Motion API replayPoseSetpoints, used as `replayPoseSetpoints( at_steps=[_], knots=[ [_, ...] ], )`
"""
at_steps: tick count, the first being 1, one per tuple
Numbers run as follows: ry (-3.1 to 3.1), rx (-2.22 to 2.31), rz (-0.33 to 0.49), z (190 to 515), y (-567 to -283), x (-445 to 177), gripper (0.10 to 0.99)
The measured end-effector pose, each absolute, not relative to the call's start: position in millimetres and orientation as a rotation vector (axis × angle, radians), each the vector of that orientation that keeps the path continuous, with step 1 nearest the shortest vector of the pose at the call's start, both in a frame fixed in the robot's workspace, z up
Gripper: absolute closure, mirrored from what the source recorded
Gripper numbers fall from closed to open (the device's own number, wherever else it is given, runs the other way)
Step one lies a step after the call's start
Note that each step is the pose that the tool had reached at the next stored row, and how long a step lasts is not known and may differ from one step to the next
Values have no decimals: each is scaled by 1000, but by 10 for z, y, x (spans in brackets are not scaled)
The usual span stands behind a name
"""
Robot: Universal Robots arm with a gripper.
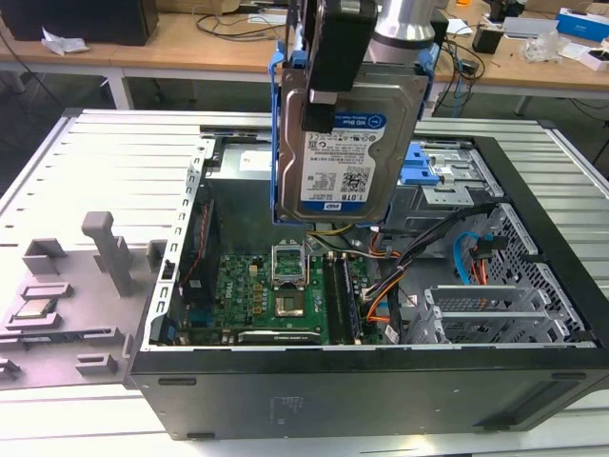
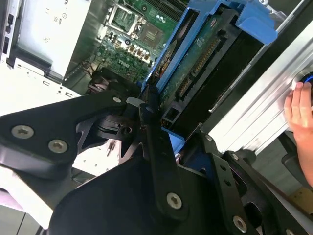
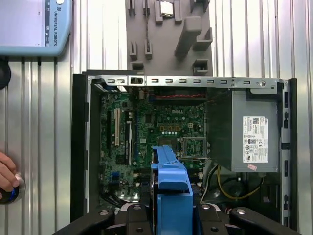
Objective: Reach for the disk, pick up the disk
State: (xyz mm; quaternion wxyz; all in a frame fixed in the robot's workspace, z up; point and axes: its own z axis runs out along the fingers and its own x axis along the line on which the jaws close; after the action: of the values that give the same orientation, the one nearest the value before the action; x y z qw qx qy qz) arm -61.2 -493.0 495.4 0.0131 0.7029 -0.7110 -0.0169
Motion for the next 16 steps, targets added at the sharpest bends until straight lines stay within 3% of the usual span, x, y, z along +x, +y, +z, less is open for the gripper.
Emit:
replayPoseSetpoints(
  at_steps=[16],
  knots=[
    [-2215,2190,-53,4942,-5441,-612,722]
  ],
)
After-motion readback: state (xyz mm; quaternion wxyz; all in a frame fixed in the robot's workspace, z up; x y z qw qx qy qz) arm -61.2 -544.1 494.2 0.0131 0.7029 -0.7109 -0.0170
